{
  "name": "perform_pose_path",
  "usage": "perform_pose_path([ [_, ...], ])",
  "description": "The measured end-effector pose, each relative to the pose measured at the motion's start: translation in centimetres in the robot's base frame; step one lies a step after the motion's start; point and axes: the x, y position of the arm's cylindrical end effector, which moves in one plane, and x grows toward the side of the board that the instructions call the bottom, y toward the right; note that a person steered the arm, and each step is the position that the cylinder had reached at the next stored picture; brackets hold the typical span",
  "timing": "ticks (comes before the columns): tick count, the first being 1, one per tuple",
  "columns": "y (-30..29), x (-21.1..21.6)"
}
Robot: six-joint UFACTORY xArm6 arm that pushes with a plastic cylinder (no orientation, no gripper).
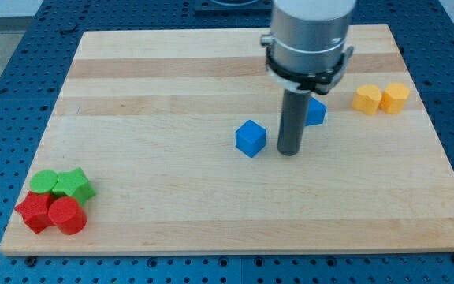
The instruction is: Move the blue triangle slightly up
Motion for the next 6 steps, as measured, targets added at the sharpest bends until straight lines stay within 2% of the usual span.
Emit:
perform_pose_path([
  [3,3.0,-5.8],
  [5,5.9,-5.7],
  [6,7.3,-7.1],
])
